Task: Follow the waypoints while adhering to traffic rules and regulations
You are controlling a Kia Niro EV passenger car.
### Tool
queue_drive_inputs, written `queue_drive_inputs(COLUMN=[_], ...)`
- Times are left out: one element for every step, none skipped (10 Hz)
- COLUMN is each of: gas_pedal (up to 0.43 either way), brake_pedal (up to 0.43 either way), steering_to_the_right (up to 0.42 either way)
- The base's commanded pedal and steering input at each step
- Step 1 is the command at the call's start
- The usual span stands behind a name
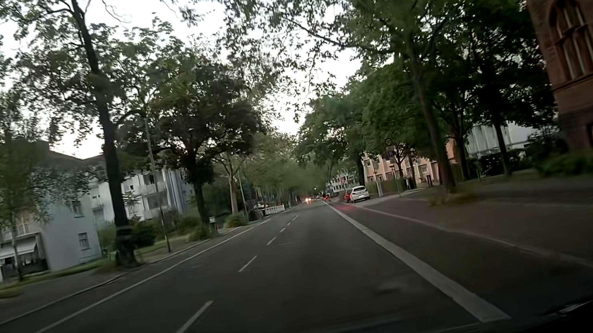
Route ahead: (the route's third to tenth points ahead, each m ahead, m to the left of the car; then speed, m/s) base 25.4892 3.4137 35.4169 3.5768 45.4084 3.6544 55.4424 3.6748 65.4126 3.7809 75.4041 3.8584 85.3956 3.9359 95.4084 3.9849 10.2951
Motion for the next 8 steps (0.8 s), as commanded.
queue_drive_inputs(gas_pedal=[0.067,0.067,0.067,0.067,0.067,0.067,0.067,0.067], brake_pedal=[0.0,0.0,0.0,0.0,0.0,0.0,0.0,0.0], steering_to_the_right=[0.0,-0.001,-0.001,-0.002,-0.002,-0.001,-0.002,-0.002])
